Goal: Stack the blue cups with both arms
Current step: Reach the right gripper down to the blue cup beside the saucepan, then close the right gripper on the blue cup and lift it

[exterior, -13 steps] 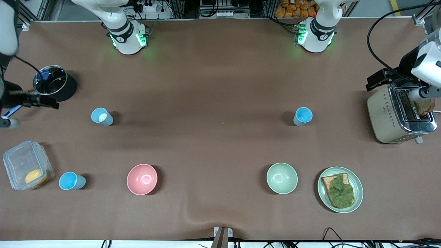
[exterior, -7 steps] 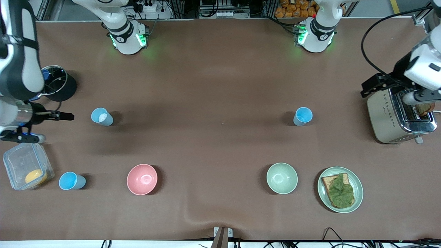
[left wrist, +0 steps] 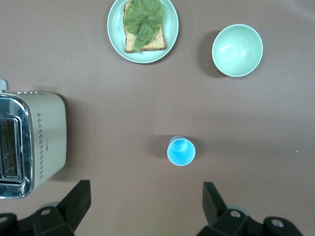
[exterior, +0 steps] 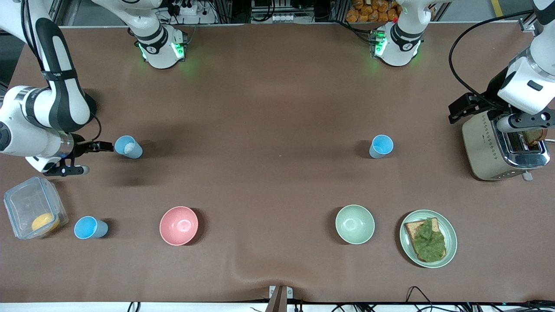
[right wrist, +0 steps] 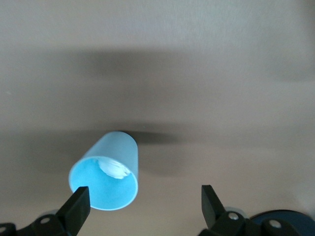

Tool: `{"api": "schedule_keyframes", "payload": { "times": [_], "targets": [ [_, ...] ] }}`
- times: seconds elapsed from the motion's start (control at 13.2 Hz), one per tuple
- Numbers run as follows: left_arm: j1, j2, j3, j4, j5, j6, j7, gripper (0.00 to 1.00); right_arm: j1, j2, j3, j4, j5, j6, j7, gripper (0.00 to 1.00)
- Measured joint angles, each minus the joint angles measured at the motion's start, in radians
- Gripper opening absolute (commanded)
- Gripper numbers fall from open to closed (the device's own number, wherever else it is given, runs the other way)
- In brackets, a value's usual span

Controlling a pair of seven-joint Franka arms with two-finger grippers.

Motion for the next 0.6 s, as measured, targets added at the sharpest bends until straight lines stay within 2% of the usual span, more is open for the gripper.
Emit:
{"api": "schedule_keyframes", "payload": {
  "times": [0.6],
  "targets": [
    [-0.010, 0.017, -0.004, 0.000, 0.083, 0.059, 0.000, 1.00, -0.003, 0.049, 0.006, -0.048, 0.012, 0.004, -0.009, 1.00]
  ]
}}
